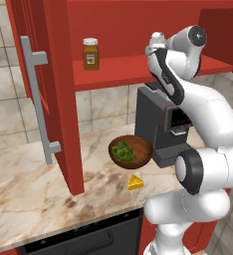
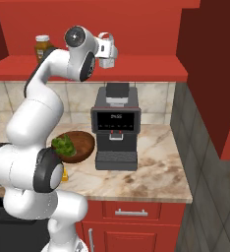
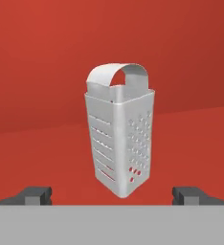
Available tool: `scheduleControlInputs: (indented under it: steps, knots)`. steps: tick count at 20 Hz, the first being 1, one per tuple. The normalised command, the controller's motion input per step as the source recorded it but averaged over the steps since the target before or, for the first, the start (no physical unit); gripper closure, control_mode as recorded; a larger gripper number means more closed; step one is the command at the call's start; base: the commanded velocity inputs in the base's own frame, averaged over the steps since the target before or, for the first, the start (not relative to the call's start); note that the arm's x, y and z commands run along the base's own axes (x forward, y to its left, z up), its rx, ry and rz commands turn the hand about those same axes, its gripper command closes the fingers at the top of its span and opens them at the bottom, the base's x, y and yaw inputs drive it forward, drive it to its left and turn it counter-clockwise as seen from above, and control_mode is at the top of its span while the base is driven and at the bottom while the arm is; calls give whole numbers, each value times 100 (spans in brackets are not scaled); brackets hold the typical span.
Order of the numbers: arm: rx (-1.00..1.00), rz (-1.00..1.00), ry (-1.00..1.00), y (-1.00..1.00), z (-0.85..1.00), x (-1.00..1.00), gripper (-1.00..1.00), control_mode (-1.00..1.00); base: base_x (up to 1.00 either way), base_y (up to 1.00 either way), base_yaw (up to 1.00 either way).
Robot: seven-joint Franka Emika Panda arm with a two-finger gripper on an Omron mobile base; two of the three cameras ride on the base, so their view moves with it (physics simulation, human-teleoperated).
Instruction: Pick the cheese from the fridge and the cheese grater from the cabinet and place them next to the salad bowl.
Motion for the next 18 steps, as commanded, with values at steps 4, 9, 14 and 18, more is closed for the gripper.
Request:
scheduleControlInputs:
  steps: [4, 9, 14, 18]
  knots:
    - [0, 0, 0, 0, 0, 31, -100, -100, 0, 0, 0]
    - [0, 0, 0, 0, 0, 27, -100, -100, 0, 0, 0]
    - [0, 0, 0, 0, -5, 15, -100, -100, 0, 0, 0]
    - [0, 0, 0, -12, -12, 3, -100, -100, 0, 0, 0]
